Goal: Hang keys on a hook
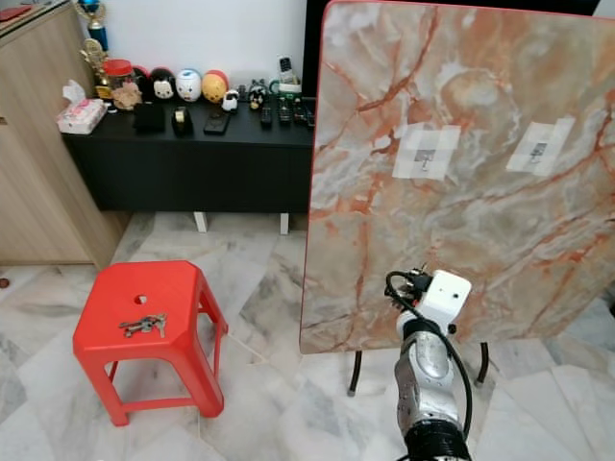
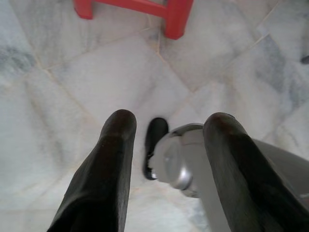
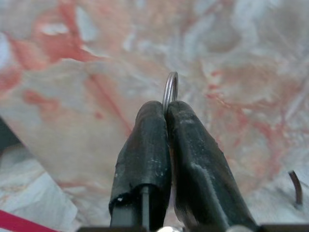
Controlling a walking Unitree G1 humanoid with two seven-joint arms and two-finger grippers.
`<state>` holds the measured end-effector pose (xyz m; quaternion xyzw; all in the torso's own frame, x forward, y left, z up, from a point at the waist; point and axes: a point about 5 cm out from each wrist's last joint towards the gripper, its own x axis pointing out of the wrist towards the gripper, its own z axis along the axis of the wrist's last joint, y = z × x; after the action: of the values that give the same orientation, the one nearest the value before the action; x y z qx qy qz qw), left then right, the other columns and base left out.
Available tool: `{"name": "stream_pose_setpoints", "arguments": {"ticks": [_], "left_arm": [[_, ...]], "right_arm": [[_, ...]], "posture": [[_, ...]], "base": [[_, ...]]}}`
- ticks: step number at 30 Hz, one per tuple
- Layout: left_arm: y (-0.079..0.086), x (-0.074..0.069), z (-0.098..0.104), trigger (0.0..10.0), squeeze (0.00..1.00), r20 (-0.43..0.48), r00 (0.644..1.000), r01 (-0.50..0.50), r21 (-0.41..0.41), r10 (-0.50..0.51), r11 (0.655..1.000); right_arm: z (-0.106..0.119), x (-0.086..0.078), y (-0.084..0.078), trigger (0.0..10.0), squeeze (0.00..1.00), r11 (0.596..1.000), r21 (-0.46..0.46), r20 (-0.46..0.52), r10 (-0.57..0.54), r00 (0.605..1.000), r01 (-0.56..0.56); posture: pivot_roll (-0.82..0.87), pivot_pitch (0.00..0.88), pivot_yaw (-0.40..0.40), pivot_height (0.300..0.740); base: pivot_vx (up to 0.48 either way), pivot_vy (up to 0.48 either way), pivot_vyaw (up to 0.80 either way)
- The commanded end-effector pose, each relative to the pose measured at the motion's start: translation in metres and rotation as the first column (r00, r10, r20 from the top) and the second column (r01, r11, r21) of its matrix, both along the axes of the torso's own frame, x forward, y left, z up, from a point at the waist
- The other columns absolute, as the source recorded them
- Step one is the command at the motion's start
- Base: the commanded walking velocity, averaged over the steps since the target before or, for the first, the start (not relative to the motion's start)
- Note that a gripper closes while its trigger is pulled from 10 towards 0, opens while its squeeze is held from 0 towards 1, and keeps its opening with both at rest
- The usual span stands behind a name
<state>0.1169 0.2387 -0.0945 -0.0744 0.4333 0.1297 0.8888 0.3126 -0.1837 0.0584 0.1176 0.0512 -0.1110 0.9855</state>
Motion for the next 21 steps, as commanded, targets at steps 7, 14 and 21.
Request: {"name": "stream_pose_setpoints", "arguments": {"ticks": [7, 14, 21], "left_arm": [[-0.002, 0.019, 0.004, 10.0, 0.0, 0.014, 1.0, -0.003, -0.001, 0.003, 1.0], [-0.002, 0.021, 0.005, 10.0, 0.0, 0.013, 1.0, -0.004, 0.017, 0.003, 1.0], [-0.004, 0.021, 0.004, 10.0, 0.0, 0.012, 1.0, 0.001, 0.015, -0.001, 1.0]], "right_arm": [[0.007, 0.007, 0.005, 10.0, 0.0, 0.999, -0.035, 0.015, 0.029, 0.999, -0.028], [0.01, 0.007, 0.004, 10.0, 0.0, 0.999, -0.038, 0.037, 0.021, 0.999, -0.019], [0.013, 0.007, 0.004, 10.0, 0.0, 0.998, -0.066, 0.058, 0.02, 0.998, -0.016]], "posture": [[0.17, 0.0, -0.101, 0.74], [0.18, 0.0, -0.101, 0.74], [0.18, 0.0, -0.099, 0.74]], "base": [[0.317, 0.0, -0.49], [0.179, 0.0, -0.1], [0.0, 0.0, 0.0]]}}
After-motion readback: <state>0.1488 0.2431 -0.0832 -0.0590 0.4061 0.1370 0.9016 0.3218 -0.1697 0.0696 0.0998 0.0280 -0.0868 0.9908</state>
